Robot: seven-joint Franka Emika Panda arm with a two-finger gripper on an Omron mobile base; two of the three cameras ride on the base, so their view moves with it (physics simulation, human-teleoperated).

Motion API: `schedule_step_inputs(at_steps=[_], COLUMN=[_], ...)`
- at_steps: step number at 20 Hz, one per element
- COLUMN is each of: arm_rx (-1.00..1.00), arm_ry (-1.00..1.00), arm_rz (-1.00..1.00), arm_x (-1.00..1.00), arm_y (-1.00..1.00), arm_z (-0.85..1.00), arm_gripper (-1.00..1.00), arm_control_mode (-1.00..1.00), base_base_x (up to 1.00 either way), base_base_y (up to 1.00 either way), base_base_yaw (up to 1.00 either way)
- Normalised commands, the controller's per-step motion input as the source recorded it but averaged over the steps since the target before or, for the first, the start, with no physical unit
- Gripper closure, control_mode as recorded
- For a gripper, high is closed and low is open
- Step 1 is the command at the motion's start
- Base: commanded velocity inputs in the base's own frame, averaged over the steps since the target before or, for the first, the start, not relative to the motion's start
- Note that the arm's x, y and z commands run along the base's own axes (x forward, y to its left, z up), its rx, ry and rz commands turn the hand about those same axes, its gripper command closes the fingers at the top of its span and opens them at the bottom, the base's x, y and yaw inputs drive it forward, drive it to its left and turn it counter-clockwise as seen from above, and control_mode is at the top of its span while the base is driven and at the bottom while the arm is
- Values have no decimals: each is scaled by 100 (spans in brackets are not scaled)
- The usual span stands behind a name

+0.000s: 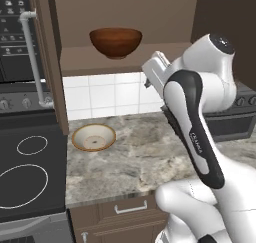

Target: Open the cabinet. Pick the bowls from the counter and place them in the cabinet. Then close the cabinet.

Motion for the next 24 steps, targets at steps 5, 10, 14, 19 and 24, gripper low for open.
schedule_step_inputs(at_steps=[5,10,14,19,24], arm_rx=[-2,-4,-7,-9,-7], arm_ry=[-3,-8,-13,-8,0], arm_rz=[17,19,15,8,7], arm_x=[-13,0,0,1,18], arm_y=[-14,-5,0,0,0], arm_z=[-52,-47,-50,-54,-47], arm_gripper=[-100,-100,-100,-100,-100], arm_control_mode=[-100,-100,-100,-100,-100], base_base_x=[0,0,0,0,0], base_base_y=[0,0,0,0,0], base_base_yaw=[0,0,0,0,0])
